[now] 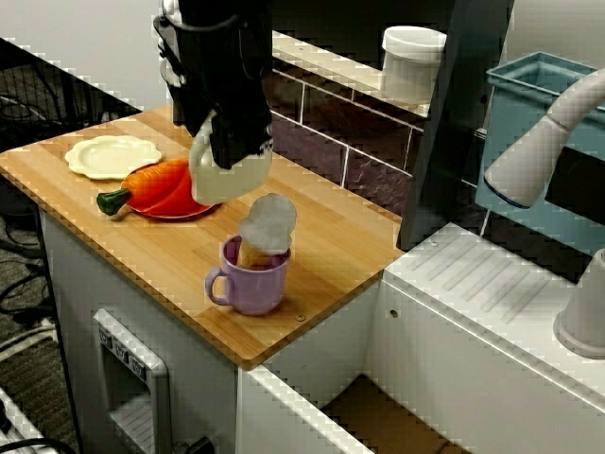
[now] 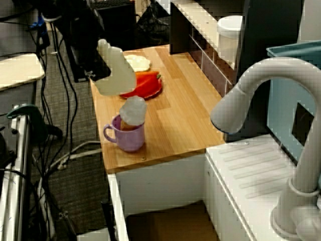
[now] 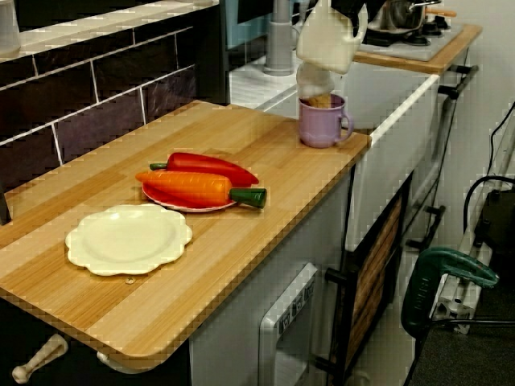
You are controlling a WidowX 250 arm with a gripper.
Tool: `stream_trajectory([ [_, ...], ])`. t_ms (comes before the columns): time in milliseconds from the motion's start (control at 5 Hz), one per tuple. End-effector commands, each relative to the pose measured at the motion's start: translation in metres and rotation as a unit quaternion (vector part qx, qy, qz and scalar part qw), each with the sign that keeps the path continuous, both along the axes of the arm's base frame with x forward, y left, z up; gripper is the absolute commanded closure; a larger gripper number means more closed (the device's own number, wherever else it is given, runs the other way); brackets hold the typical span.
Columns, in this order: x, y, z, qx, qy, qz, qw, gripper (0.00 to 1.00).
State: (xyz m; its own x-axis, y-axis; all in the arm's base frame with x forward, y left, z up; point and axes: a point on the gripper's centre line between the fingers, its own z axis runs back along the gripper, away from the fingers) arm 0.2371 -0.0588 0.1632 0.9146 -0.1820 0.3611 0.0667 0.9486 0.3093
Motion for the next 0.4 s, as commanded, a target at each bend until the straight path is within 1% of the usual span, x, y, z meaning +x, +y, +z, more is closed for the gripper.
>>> stream_trajectory([
  [0,-0.0052,0.0002,0.0072,0.024,-0.024,-0.023,0.9992,1.00],
  [200,-0.0042,0.0027,0.0075,0.032,-0.027,-0.018,0.9989,1.00],
])
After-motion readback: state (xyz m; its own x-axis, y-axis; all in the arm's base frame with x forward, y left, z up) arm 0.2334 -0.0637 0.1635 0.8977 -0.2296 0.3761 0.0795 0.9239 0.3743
